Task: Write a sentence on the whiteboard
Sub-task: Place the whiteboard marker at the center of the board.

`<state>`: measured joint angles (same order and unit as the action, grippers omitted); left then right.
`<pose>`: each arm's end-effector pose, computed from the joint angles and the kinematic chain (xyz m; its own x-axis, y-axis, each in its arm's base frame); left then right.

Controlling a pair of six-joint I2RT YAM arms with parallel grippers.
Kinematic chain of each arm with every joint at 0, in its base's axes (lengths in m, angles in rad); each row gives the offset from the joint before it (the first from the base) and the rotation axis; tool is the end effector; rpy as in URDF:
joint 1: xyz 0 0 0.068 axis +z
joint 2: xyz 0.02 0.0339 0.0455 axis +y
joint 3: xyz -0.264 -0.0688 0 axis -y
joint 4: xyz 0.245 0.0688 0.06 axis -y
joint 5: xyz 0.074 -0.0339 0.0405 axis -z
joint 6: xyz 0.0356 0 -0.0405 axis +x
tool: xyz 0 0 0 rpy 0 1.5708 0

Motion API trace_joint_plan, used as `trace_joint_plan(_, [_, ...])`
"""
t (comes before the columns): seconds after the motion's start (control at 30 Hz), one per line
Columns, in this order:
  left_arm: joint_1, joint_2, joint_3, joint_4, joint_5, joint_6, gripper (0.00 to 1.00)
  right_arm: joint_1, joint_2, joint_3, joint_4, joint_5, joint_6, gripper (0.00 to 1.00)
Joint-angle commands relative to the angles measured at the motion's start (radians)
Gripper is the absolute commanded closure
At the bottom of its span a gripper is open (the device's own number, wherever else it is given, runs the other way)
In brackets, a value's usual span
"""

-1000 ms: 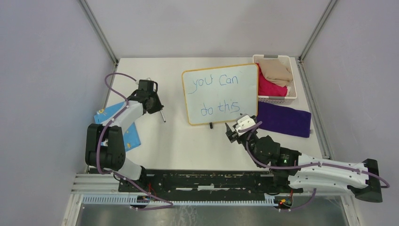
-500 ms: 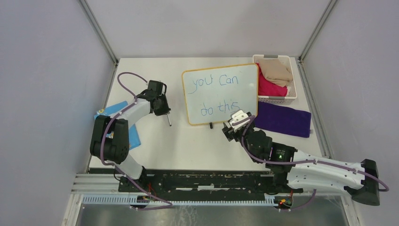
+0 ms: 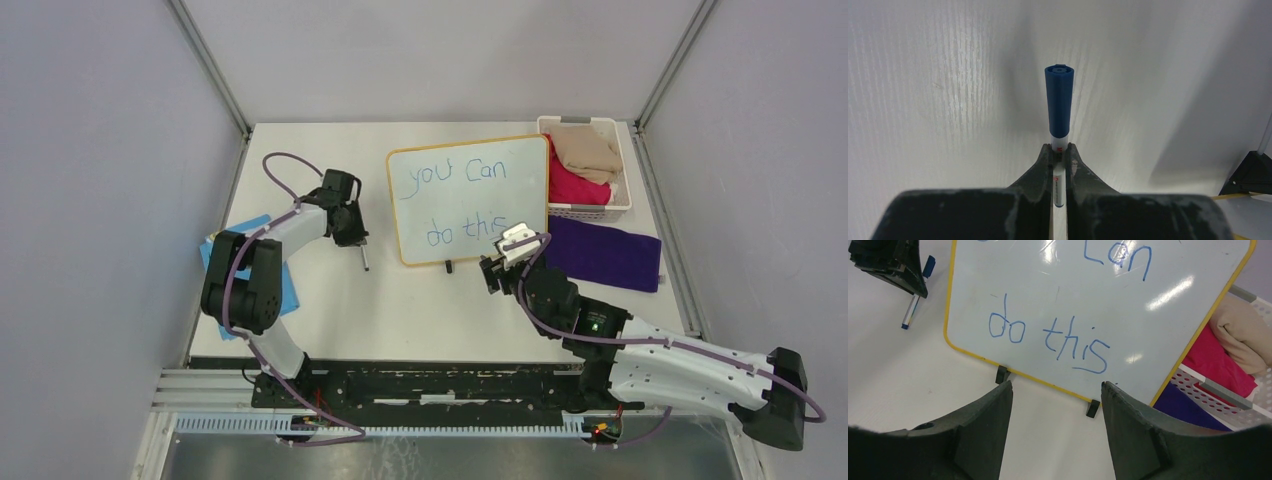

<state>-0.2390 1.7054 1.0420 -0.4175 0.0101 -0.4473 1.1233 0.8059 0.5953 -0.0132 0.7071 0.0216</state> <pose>0.3273 -0.0801 0.1748 -0.8773 -0.2314 -0.4204 -0.1532 0.9653 -0.2116 0.1021 0.1594 0.2890 -0.1049 -0.1806 -0.9779 -0.4091 0.9041 -0.1231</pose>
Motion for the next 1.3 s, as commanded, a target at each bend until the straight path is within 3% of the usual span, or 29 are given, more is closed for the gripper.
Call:
trace_joint_plan(0.0, [-0.009,0.02,0.041,0.0,-0.002,0.048,0.89,-0.024,-0.012,-0.018,0.016,0.005,0.057,0.3])
trace_joint_plan(0.4, [-0.015,0.052,0.054,-0.013,-0.008,0.057,0.88,-0.044,-0.006,-0.023,0.027,-0.02,0.049,0.31])
trace_joint_plan(0.93, [-0.043,0.082,0.072,-0.041,-0.087,0.075,0.72,-0.053,-0.014,-0.026,0.023,-0.032,0.05,0.31])
trace_joint_plan(1.27, [-0.074,0.098,0.084,-0.066,-0.149,0.093,0.73,-0.054,-0.031,-0.031,0.015,-0.03,0.053,0.31])
